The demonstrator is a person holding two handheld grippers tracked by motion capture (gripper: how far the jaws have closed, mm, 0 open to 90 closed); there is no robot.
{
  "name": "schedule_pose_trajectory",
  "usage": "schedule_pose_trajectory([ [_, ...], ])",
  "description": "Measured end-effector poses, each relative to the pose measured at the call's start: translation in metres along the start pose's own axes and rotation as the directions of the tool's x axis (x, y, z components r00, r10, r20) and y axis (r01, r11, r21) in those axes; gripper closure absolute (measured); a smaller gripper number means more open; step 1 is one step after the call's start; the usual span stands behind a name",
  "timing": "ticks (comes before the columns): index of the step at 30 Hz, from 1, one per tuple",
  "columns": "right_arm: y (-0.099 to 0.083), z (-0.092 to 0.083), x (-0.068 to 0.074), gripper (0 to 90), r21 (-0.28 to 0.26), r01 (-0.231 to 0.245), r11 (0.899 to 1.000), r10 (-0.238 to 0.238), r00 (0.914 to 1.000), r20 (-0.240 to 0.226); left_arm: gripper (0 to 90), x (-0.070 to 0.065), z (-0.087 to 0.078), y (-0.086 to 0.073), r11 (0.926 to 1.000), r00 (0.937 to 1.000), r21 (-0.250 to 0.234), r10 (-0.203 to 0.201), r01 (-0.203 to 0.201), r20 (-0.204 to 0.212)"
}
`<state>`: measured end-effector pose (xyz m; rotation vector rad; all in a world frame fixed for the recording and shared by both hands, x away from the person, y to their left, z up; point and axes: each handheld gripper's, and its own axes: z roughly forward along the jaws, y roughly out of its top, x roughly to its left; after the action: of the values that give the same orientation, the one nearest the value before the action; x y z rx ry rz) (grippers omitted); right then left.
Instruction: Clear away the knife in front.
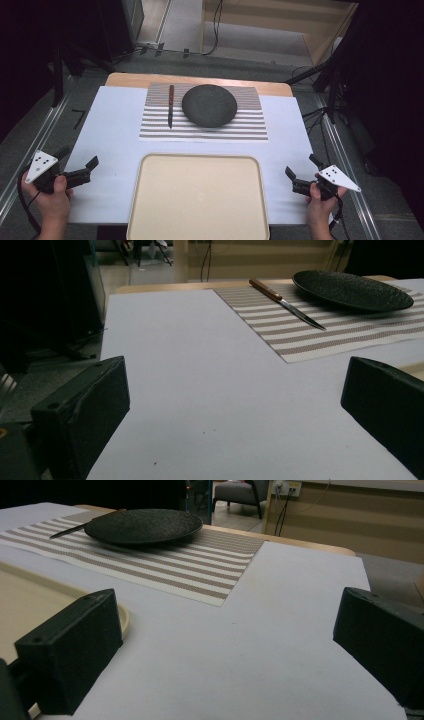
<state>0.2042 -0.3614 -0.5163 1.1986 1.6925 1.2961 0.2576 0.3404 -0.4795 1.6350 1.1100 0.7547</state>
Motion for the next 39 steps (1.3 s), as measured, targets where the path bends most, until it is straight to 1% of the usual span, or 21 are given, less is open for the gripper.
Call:
schedule_pose_trajectory([
  [3, 0.0, 0.001, 0.0, 0.0, 0.004, -0.002, 1.0, 0.002, 1.0, 0.001, 0.0, -0.005, 0.0, 0.006, 0.9999, 0.9999, 0.009, 0.014, -0.014, -0.005],
  [8, -0.001, 0.001, 0.0, 0.0, 0.007, -0.002, 1.0, 0.002, 1.0, 0.002, 0.0, -0.015, 0.0, 0.022, 0.9998, 0.9998, 0.007, 0.021, -0.021, -0.006],
  [9, -0.001, 0.001, 0.0, 0.0, 0.006, -0.003, 1.0, 0.003, 1.0, 0.002, 0.0, -0.017, 0.0, 0.026, 0.9998, 0.9998, 0.001, 0.02, -0.02, -0.002],
  [12, -0.002, 0.0, 0.001, 0.0, 0.008, -0.004, 1.0, 0.004, 1.0, -0.004, 0.0, -0.024, 0.004, 0.036, 0.9998, 0.9998, 0.008, 0.017, -0.017, 0.009],
  [13, -0.002, 0.0, 0.001, 0.0, 0.007, -0.004, 1.0, 0.005, 1.0, -0.006, 0.0, -0.026, 0.005, 0.04, 0.9999, 0.9997, 0.005, 0.013, -0.013, 0.019],
  [16, -0.002, 0.001, 0.0, 0.0, 0.011, -0.008, 1.0, 0.008, 1.0, -0.006, 0.0, -0.033, 0.013, 0.05, 0.9998, 0.9992, 0.007, 0.016, -0.017, 0.037],
  [17, -0.002, 0.001, 0.0, 0.0, 0.011, -0.008, 1.0, 0.008, 1.0, -0.006, 0.0, -0.033, 0.013, 0.05, 0.9998, 0.9992, 0.007, 0.016, -0.017, 0.037],
  [18, -0.001, 0.002, 0.0, 0.0, 0.013, -0.009, 1.0, 0.009, 0.9999, -0.006, 0.0, -0.038, 0.018, 0.058, 0.9995, 0.9984, 0.008, 0.03, -0.03, 0.049],
  [20, -0.001, 0.002, 0.0, 0.0, 0.014, -0.006, 1.0, 0.006, 1.0, -0.008, 0.0, -0.043, 0.024, 0.065, 0.9989, 0.9971, 0.007, 0.046, -0.047, 0.06],
  [26, -0.002, 0.002, 0.0, 0.0, 0.011, -0.011, 1.0, 0.011, 0.9999, -0.011, 0.0, -0.052, 0.039, 0.083, 0.998, 0.9952, 0.005, 0.062, -0.063, 0.076],
  [33, -0.002, 0.002, 0.0, 0.0, 0.01, -0.011, 1.0, 0.011, 0.9998, -0.014, 0.0, -0.059, 0.056, 0.099, 0.9989, 0.9936, 0.0, 0.047, -0.048, 0.103],
  [36, -0.002, 0.001, 0.0, 0.0, 0.008, -0.01, 1.0, 0.01, 0.9998, -0.017, 0.0, -0.063, 0.064, 0.104, 0.9985, 0.9926, 0.003, 0.053, -0.054, 0.109],
  [39, -0.002, 0.001, -0.001, 0.0, 0.006, -0.01, 1.0, 0.01, 0.9998, -0.018, 0.0, -0.064, 0.07, 0.109, 0.9988, 0.9917, 0.006, 0.048, -0.049, 0.12],
])
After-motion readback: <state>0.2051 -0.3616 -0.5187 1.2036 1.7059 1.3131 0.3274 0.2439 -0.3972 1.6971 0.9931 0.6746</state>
